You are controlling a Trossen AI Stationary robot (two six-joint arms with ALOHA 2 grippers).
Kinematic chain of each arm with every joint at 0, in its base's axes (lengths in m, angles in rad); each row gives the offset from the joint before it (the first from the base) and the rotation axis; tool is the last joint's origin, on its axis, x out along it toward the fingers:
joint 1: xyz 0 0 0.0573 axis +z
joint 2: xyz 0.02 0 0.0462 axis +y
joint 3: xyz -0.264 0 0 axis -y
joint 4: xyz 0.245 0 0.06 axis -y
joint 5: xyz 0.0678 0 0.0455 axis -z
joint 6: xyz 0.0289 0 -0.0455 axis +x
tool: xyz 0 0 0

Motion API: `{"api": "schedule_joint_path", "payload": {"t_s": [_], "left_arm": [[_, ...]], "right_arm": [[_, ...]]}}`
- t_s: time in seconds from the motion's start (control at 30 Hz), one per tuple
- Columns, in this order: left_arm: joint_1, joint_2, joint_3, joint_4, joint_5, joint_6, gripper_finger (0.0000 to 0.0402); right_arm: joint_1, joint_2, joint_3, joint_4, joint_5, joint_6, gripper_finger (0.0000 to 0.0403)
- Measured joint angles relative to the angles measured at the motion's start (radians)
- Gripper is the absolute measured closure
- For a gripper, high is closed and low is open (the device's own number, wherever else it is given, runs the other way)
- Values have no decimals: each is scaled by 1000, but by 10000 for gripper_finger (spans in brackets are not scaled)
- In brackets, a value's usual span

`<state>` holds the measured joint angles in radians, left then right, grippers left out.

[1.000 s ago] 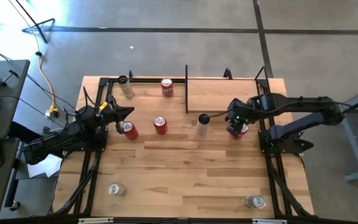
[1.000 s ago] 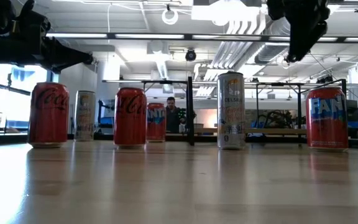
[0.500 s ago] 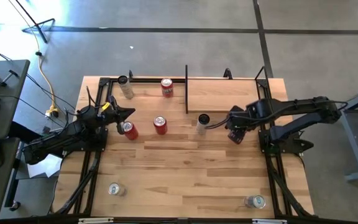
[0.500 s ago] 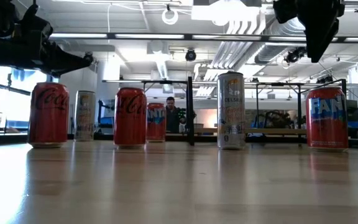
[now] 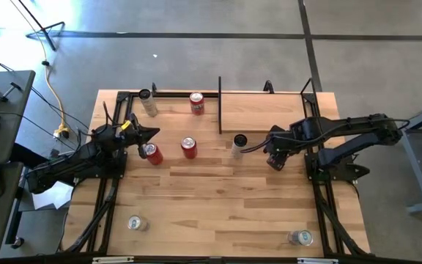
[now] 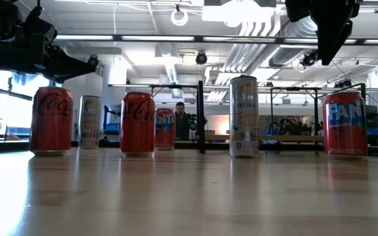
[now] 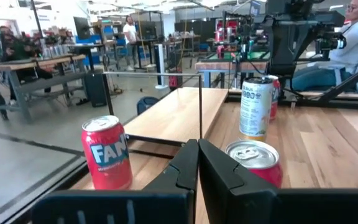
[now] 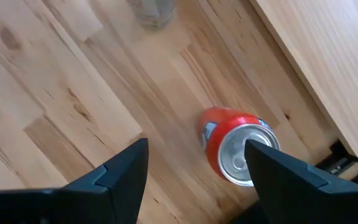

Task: Place canned beverage on shelf
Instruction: Put the right orange soda can on the shelf

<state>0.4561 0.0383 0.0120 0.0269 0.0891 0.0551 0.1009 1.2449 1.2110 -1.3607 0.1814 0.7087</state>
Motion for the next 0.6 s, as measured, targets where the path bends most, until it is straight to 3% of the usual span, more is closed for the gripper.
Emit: {"api": "schedule_joint_path", "payload": {"t_s": [0.33, 0.6], "left_arm": [[0, 45, 0, 0, 2, -52, 397], [0, 64, 0, 0, 2, -54, 397]], "right_arm": [[-3, -1, -5, -98, -45, 133, 149], [-50, -1, -104, -82, -87, 133, 113]]}}
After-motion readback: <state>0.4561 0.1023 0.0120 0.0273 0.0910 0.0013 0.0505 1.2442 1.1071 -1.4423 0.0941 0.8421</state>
